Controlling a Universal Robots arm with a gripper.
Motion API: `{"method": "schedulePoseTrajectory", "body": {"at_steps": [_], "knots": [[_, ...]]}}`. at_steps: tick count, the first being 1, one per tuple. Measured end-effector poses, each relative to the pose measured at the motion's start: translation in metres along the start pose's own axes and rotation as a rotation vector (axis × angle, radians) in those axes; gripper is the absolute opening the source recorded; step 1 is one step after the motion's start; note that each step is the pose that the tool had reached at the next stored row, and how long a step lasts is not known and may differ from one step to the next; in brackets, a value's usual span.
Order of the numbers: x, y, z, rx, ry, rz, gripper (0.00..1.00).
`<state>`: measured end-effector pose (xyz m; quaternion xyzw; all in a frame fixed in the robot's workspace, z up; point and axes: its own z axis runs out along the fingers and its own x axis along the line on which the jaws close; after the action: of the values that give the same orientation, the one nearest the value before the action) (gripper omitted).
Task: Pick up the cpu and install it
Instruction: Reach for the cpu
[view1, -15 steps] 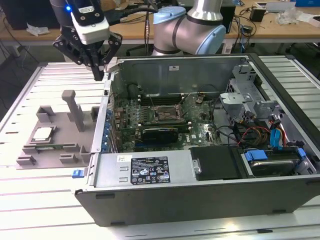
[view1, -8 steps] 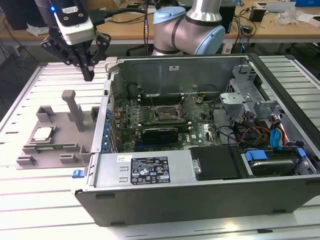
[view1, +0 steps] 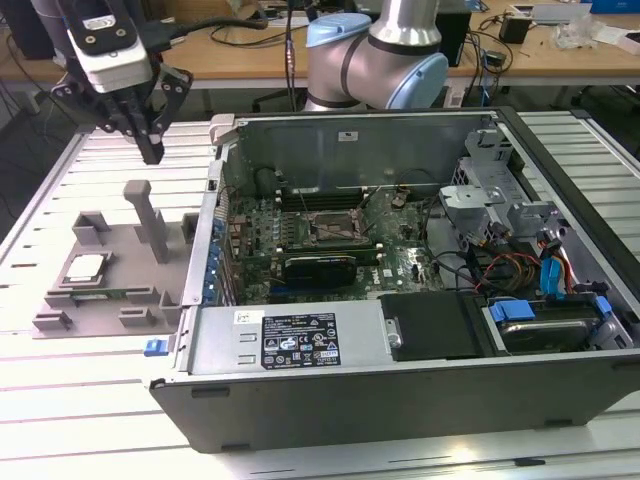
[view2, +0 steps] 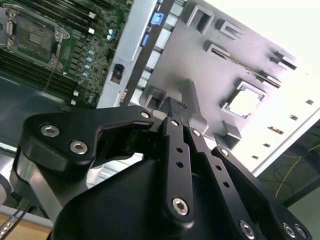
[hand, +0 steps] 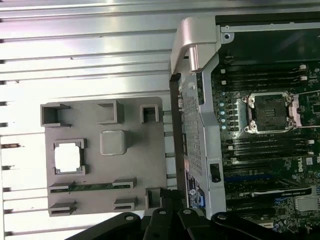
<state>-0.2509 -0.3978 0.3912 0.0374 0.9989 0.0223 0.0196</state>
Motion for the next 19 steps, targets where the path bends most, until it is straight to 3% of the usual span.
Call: {"method": "schedulePoseTrajectory", "body": {"at_steps": [3,7,12,19], "knots": [[0.0069,-0.0006,0.0036,-0.0002,-0.0011,0.000,0.11],[0.0160,-0.0006,0.0156,-0.0001,-0.0009,0.000,0.11],[0.0253,0.0011,0.0242,-0.0001,-0.0009,0.000,0.11],[0.0521,0.0085,0.0339,-0.0001,-0.0009,0.000,0.11]]}}
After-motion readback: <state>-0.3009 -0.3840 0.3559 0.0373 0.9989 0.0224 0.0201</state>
